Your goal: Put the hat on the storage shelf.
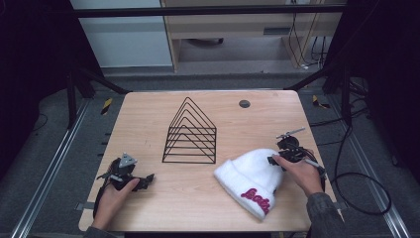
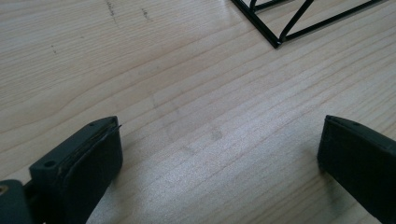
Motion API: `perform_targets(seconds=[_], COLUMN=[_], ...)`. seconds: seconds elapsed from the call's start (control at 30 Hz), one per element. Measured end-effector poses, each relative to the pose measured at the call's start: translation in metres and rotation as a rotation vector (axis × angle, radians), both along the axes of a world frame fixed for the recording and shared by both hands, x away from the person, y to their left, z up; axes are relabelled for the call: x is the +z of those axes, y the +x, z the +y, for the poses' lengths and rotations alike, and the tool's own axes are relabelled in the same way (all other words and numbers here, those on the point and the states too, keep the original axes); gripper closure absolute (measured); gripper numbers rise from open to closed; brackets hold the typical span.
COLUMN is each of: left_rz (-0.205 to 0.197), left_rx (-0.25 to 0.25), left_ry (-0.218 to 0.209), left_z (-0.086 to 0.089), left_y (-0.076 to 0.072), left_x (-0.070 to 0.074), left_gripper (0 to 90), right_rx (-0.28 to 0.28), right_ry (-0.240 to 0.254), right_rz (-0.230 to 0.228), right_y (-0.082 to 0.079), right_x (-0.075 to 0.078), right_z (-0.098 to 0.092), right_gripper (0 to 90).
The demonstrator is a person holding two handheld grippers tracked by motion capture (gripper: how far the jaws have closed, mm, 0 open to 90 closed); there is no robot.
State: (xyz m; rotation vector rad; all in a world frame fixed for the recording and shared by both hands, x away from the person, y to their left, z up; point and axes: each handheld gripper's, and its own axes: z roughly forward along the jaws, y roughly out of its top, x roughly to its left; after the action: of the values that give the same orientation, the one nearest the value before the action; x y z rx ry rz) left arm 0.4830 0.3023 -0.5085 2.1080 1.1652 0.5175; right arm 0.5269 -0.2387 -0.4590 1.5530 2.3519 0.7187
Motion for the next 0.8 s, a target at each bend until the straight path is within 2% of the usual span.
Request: perform_targets(seconds=[0.3, 0.47, 0.57, 0.67, 0.7, 0.8], left_rz=[0.0, 0.0, 0.0, 0.0, 0.0, 0.0], left_rx=[0.0, 0.001, 0.002, 0.001, 0.001, 0.002], left_ry=[0.002, 0.001, 0.001, 0.001, 0.001, 0.001], left_z=[0.0, 0.0, 0.0, 0.0, 0.0, 0.0], left_y=[0.0, 0.0, 0.0, -0.001, -0.001, -0.001], left_x=[0.0, 0.0, 0.0, 0.0, 0.0, 0.0], left_gripper=[0.0, 0.0, 0.0, 0.0, 0.0, 0.0], right_rx=[-0.001, 0.007, 0.014, 0.03, 0.03, 0.053], right_ry=[0.007, 0.005, 0.015, 0.014, 0.014, 0.006], right_rz=[0.029, 0.024, 0.023, 0.015, 0.015, -0.029], right_y=[-0.002, -0.003, -0.004, -0.005, -0.005, -0.01], right_x=[-0.013, -0.014, -0.015, -0.015, -0.015, -0.01], right_z=[0.001, 0.002, 0.002, 0.002, 0.002, 0.003], right_gripper=[53.2, 61.5, 69.7, 78.1, 78.1, 81.4])
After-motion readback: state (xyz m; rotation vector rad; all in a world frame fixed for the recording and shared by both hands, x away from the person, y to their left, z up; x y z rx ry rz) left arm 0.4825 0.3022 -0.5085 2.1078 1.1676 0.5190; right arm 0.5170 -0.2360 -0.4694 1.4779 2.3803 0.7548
